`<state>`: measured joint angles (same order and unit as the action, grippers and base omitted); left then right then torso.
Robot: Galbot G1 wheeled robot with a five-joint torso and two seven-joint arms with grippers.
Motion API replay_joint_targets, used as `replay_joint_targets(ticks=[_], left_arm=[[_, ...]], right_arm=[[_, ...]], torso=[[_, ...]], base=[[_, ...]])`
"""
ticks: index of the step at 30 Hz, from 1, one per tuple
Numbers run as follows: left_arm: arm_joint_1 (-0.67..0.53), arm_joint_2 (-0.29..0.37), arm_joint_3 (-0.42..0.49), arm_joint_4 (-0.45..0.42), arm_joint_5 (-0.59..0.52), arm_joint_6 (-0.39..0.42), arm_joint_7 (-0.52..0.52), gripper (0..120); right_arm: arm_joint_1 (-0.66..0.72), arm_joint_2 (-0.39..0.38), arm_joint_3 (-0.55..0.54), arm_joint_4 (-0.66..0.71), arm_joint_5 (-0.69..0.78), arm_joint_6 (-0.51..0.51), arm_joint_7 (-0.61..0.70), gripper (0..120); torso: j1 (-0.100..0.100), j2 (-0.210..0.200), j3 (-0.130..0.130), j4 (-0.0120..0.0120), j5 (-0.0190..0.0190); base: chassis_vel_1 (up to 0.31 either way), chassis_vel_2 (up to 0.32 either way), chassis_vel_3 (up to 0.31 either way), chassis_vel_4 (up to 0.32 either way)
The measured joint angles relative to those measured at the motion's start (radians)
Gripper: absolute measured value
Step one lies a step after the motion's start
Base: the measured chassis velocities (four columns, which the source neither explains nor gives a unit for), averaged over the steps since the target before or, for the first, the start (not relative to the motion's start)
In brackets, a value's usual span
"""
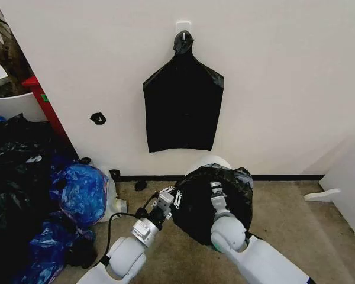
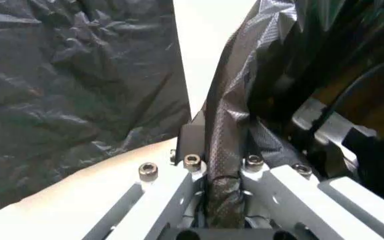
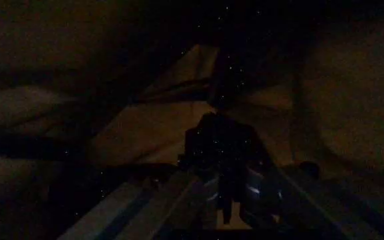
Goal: Place the garbage bag over the trash bin.
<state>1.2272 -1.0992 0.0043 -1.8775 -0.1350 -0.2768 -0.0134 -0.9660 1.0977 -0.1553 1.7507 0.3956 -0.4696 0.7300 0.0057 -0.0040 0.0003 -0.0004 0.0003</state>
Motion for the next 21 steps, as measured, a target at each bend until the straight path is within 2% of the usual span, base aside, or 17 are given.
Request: replay_joint_targets(ticks=[7, 13, 16, 21], left_arm=[[-0.001, -0.004, -0.001, 0.005, 0.002, -0.001, 0.001, 1], [-0.002, -0.007, -0.001, 0.01, 0.002, -0.001, 0.001, 1], [-0.001, -0.008, -0.001, 0.012, 0.005, -0.001, 0.002, 1], [0.003, -0.008, -0.003, 0.014, 0.009, -0.004, 0.003, 1]], right_arm=[[-0.047, -0.023, 0.006, 0.065, -0.056, 0.029, -0.024, 0], [-0.085, -0.017, -0.045, 0.128, -0.059, 0.169, -0.116, 0], [-0.084, -0.011, -0.064, 0.145, -0.024, 0.167, -0.115, 0], [-0.064, 0.011, -0.099, 0.163, 0.125, 0.11, -0.066, 0]], torso=[[0.0, 0.0, 0.0, -0.0001, -0.0002], [0.0, 0.0, 0.0, 0.0, -0.0001], [0.0, 0.0, 0.0, 0.0, -0.0002], [0.0, 0.0, 0.0, 0.0, -0.0002]], base=[[0.0, 0.0, 0.0, 0.0], [0.0, 0.0, 0.0, 0.0], [0.0, 0.0, 0.0, 0.0], [0.0, 0.0, 0.0, 0.0]])
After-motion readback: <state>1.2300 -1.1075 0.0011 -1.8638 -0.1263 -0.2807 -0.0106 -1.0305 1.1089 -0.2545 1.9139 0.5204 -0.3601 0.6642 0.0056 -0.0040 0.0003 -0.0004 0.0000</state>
